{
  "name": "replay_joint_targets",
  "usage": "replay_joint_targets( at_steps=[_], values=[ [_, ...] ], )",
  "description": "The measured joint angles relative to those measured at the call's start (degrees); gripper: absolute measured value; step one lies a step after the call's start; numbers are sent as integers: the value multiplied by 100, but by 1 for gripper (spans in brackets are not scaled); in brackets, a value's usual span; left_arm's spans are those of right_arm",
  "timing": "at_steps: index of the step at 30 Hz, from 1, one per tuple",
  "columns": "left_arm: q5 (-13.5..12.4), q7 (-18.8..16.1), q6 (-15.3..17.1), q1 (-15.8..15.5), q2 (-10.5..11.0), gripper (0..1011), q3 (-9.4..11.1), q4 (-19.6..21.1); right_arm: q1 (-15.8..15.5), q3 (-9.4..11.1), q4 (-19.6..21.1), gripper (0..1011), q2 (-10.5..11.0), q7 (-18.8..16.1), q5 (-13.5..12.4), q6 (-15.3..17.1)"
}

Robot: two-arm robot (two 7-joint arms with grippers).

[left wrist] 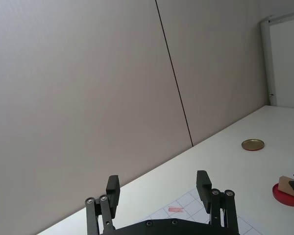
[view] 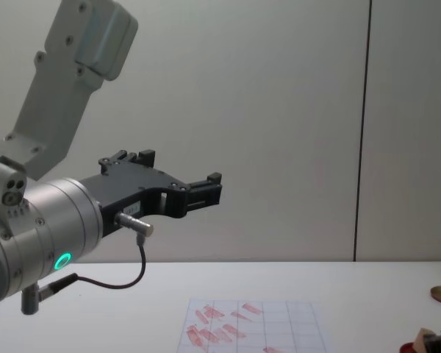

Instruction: Use the one hand to pick up the stamp and affix it onto the A4 paper.

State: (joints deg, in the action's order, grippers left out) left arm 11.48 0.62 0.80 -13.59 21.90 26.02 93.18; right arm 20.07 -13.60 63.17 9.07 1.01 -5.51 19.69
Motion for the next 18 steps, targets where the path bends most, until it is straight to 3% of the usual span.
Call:
replay_joint_targets(
  at_steps=[11,18],
  values=[
    [0,0,0,0,0,993,0,0,30,-3,-57,214,-20,-38,82,-29],
    [0,0,0,0,0,993,0,0,-9,-20,176,214,-20,-110,110,-124]
  ],
)
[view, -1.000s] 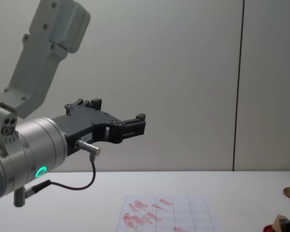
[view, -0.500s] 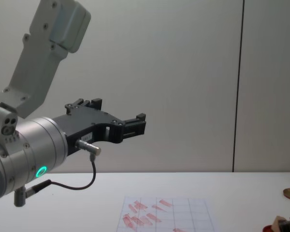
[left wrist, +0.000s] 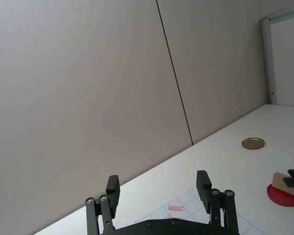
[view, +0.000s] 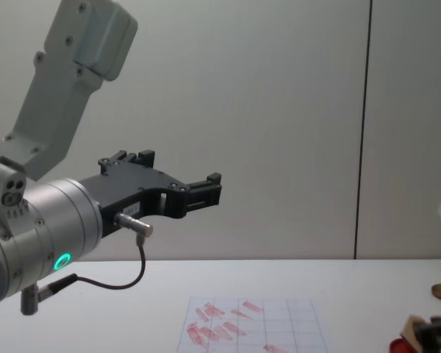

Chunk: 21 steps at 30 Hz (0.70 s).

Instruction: Use the one hand to pick up the stamp and affix it onto the A4 paper.

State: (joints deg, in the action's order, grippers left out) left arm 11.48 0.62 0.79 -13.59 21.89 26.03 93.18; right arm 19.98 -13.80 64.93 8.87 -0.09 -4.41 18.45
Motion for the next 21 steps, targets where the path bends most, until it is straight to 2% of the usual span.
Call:
replay_joint_targets(
  at_steps=[13,21],
  values=[
    [0,0,0,0,0,993,0,0,-82,-51,801,213,5,-265,132,-161],
    [0,0,0,0,0,993,0,0,-94,-143,1050,216,-19,-509,332,-179]
  ],
)
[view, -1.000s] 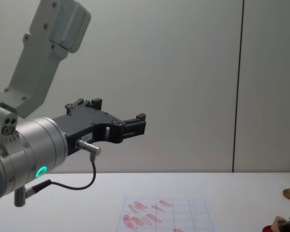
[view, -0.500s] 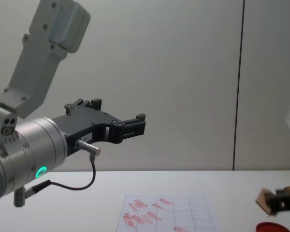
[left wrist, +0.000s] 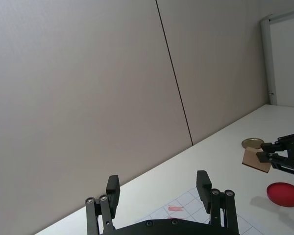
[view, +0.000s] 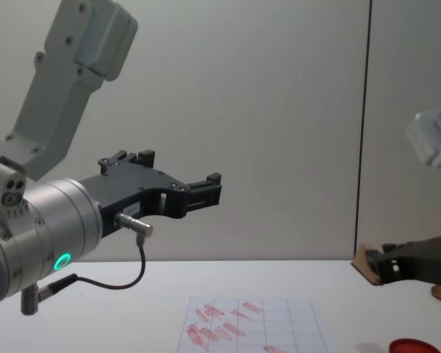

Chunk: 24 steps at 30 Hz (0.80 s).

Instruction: Use the one hand to pick up the stamp and affix it onto the A4 paper.

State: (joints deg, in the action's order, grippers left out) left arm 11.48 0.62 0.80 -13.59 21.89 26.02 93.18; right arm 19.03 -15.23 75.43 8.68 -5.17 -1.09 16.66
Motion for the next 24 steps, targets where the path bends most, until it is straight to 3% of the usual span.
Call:
replay_joint_targets(
  at_steps=[11,24],
  values=[
    [0,0,0,0,0,993,0,0,160,-211,-154,216,-117,-453,626,22],
    [0,0,0,0,0,993,0,0,716,-556,-1172,214,-478,-748,1547,-120]
  ],
)
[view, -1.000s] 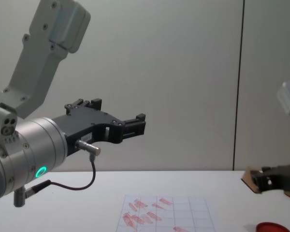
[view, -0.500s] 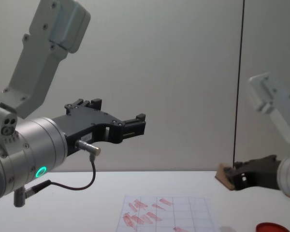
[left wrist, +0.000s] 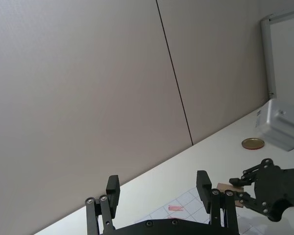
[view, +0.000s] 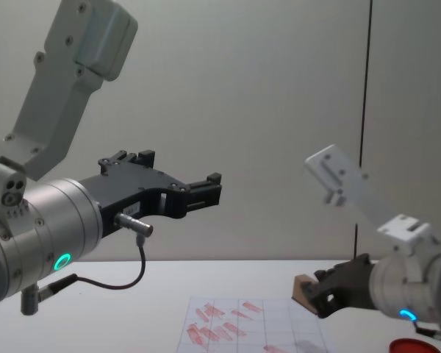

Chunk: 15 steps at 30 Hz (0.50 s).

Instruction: Use the one hand to pick up the stamp and affix it onto the A4 paper.

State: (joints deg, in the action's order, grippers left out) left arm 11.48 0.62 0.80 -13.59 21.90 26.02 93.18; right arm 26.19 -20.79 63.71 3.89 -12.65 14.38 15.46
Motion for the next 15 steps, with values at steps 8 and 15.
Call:
replay_joint_targets(
  at_steps=[8,15],
  values=[
    [0,0,0,0,0,993,0,0,315,-133,-643,213,-199,-5,309,-141],
    [0,0,0,0,0,993,0,0,528,-193,-1118,216,-323,53,458,-276]
  ],
)
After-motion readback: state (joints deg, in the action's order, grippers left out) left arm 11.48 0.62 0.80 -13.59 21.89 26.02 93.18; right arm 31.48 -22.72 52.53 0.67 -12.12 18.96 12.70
